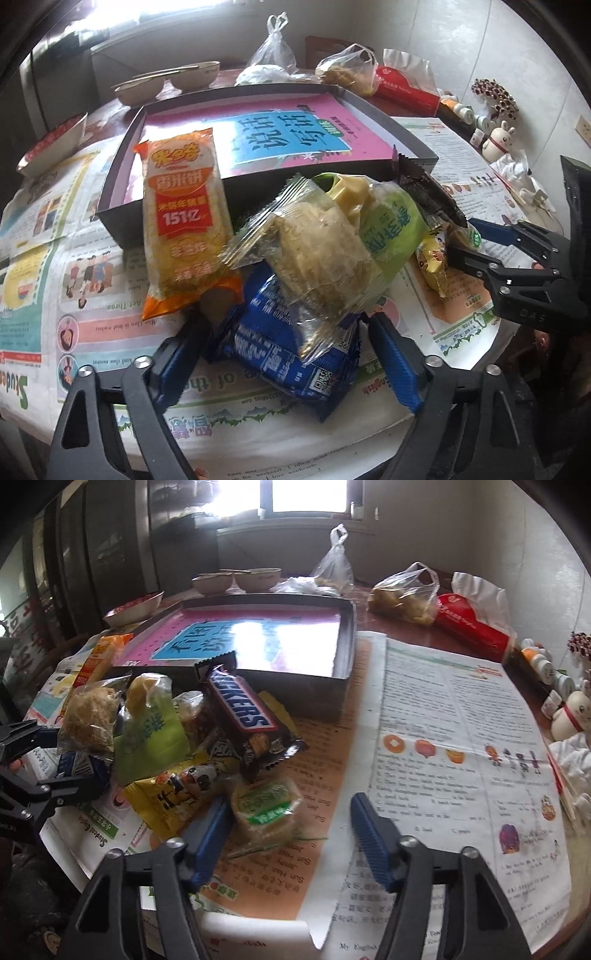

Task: Organize snacks
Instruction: 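Grasp the blue biscuit packet with the left gripper while the right gripper grasps the round wrapped cake, then carry the blue packet with the left gripper while the right gripper carries the round cake into the tray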

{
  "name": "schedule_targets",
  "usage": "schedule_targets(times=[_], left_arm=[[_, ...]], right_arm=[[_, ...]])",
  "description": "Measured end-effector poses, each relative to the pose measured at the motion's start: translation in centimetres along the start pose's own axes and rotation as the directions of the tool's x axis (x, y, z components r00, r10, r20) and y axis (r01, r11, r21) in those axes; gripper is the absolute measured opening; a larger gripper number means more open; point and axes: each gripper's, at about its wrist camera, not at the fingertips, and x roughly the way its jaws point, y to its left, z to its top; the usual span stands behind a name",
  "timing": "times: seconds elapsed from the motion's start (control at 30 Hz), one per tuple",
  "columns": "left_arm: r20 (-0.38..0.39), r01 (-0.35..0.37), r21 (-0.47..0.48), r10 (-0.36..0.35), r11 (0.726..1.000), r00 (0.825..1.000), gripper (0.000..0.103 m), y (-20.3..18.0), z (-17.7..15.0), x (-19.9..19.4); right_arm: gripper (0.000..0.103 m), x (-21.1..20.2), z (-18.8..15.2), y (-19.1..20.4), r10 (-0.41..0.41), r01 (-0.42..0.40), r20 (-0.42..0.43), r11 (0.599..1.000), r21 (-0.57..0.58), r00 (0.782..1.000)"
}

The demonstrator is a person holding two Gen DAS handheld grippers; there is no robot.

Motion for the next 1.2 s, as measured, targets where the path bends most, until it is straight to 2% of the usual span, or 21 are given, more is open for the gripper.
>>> schedule_targets(times=[0.1, 0.17, 0.23, 0.47, 0.53, 0.77, 1.2], left_arm=[[0.002, -0.008, 0.011, 0.008, 1.0, 1.0, 0.08, -0.2, 0.0, 0.0], [0.003, -0.01, 0.008, 0.01, 1.0, 1.0, 0.075, -0.2, -0.1, -0.2], [0.005, 0.004, 0.01, -0.004, 1.0, 1.0, 0.066, -0.2, -0.1, -0.3], [0.006, 0.049, -0.012, -0.049, 0.999, 0.999, 0.059, 0.3, -0.5, -0.9], [0.003, 0.064, -0.021, -0.064, 0.998, 0.998, 0.058, 0.5, -0.7, -1.2], [-0.005, 0.103, -0.05, -0.104, 0.993, 0.995, 0.057, 1.3, -1.5, -2.1], [0.035, 0.083, -0.096, -0.08, 0.992, 0.996, 0.057, 3.3, -2.2, -4.7]], right_arm=[[0.047, -0.2, -0.1, 0.1, 0.008, -0.008, 0.005, 1.0, -0.006, 1.0], [0.045, -0.3, -0.3, 0.2, 0.007, -0.007, 0.008, 1.0, -0.007, 1.0], [0.044, -0.5, -0.5, 0.1, 0.008, -0.008, 0.012, 1.0, 0.001, 1.0], [0.038, -1.7, -1.1, -1.2, 0.008, -0.01, 0.017, 0.997, 0.081, 1.0], [0.034, -2.0, -1.3, -1.7, 0.002, -0.004, 0.021, 0.995, 0.099, 1.0], [0.034, -2.4, -1.6, -2.5, 0.01, -0.013, 0.026, 0.99, 0.141, 1.0], [0.034, -3.9, -0.5, -2.2, 0.014, -0.024, 0.068, 0.988, 0.155, 0.998]])
